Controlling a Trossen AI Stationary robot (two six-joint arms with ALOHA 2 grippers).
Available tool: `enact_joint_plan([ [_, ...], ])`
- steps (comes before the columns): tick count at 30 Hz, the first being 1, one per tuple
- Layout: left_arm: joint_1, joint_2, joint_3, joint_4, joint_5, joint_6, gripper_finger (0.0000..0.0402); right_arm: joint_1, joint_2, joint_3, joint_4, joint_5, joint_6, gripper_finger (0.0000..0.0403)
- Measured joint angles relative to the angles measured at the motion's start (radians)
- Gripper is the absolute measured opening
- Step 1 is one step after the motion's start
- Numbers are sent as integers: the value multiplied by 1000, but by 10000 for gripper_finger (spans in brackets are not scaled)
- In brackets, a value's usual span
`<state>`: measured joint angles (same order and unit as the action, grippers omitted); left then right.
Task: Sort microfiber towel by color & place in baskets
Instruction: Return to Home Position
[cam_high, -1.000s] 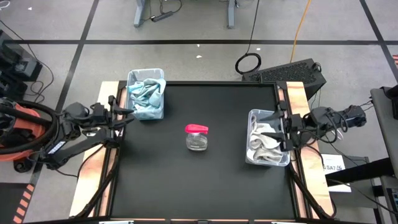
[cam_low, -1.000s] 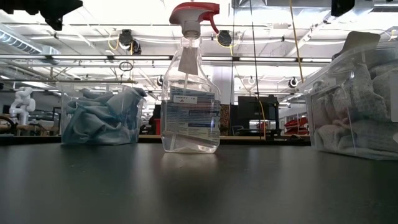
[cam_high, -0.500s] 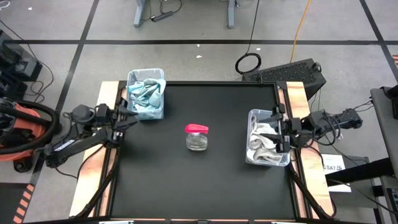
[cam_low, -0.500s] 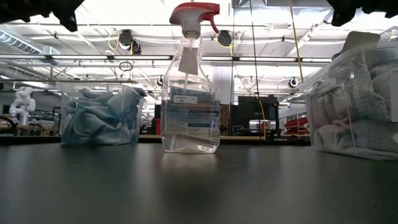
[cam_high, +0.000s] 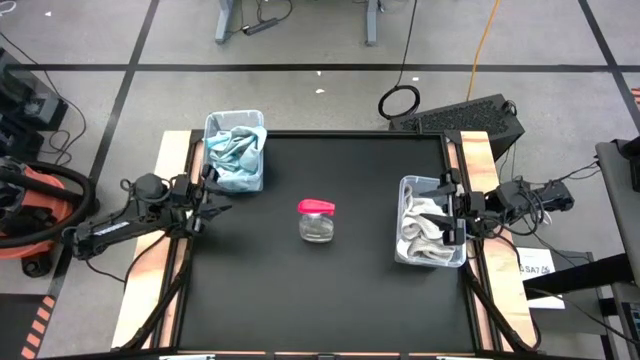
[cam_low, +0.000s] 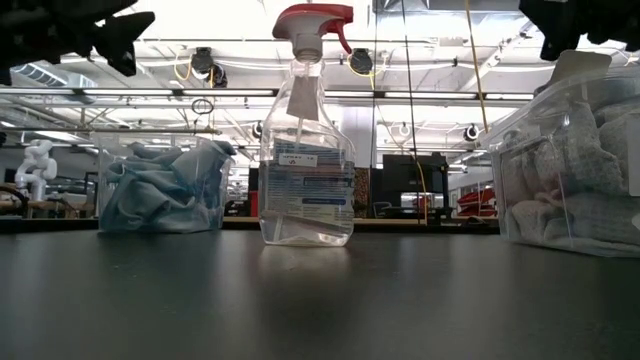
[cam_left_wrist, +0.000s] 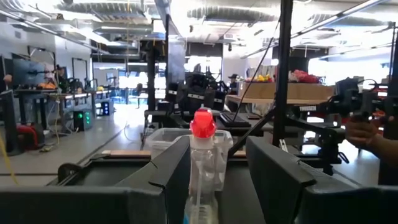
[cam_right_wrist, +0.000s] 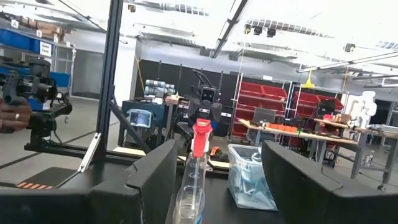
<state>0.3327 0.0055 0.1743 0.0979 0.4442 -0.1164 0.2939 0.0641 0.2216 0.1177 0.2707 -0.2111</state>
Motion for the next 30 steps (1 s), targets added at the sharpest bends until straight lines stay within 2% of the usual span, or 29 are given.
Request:
enact_joint_plan([
  [5,-50,0,-27,3,-58,27,161,0,-64,-40,-1,22,-12,226],
  [19,-144,0,-131,61,-159,48,161,0,-63,-113,13,45,-19,226],
  [30,-167,-1,-143,51,-166,19,161,0,-63,-159,-34,45,12,226],
])
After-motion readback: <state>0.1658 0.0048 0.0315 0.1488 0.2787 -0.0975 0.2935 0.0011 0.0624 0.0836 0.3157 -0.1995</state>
